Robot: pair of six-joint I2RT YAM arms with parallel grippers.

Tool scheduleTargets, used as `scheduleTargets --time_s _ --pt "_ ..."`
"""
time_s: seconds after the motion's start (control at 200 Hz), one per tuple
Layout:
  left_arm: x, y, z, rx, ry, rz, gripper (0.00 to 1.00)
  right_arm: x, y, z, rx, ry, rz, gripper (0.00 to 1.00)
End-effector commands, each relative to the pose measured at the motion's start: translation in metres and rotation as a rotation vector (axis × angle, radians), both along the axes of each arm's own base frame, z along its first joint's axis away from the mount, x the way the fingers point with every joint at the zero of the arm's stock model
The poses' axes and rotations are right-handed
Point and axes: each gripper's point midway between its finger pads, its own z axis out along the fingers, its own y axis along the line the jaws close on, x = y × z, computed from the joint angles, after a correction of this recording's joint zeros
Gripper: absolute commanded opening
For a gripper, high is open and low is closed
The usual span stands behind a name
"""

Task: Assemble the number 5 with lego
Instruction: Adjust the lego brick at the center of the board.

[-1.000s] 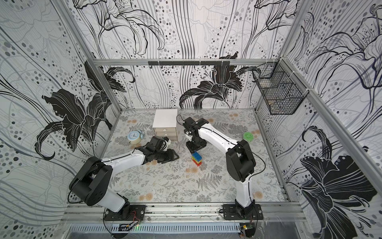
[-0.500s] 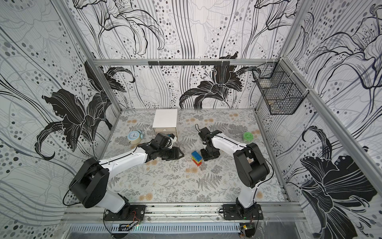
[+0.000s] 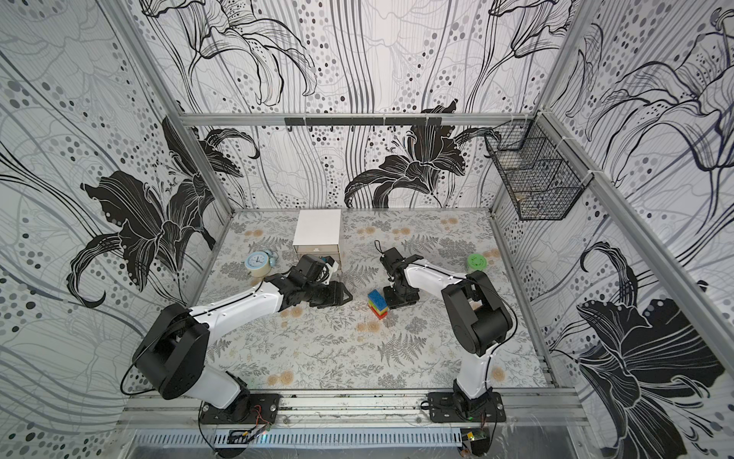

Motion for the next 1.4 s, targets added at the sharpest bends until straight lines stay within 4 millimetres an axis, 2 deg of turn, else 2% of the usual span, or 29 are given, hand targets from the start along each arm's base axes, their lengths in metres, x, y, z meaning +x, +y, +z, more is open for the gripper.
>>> scheduleTargets --time_s 0.0,0.275,0.591,0.721,0.881,1.026,1.152,1.177,1.302,1.397 --pt "0.008 -0.001 0.011 0.002 -0.047 0.001 0.56 -0.014 0.003 -0.006 0.003 0.037 0.004 0.45" --pt "0.011 -0.001 0.019 0.004 -0.066 0.004 0.57 -0.033 0.027 -0.009 0.058 0.056 0.009 0.45" --pt "0.011 -0.001 0.026 -0.004 -0.079 0.006 0.58 -0.026 0.063 0.007 0.197 0.033 -0.01 0.45" --pt "0.008 -0.002 0.033 -0.006 -0.087 -0.005 0.6 -0.027 0.061 0.006 0.182 0.032 -0.005 0.45" --pt "0.007 -0.003 0.036 0.006 -0.098 -0.011 0.6 -0.029 0.049 0.011 0.133 0.02 -0.007 0.45" --pt "0.007 -0.002 0.034 0.01 -0.098 -0.007 0.59 -0.028 0.042 0.031 0.131 -0.021 -0.016 0.46" --pt "0.006 0.0 0.029 0.017 -0.092 0.003 0.59 -0.025 0.034 0.047 0.108 -0.042 -0.032 0.52" --pt "0.006 0.001 0.028 0.018 -0.091 0.005 0.59 -0.024 0.034 0.06 0.121 -0.066 -0.033 0.53" --pt "0.007 0.006 0.026 0.027 -0.094 0.024 0.59 -0.021 0.03 0.081 0.104 -0.085 -0.039 0.58" --pt "0.007 0.009 0.024 0.024 -0.096 0.04 0.59 -0.019 0.034 0.097 0.116 -0.089 -0.032 0.59"
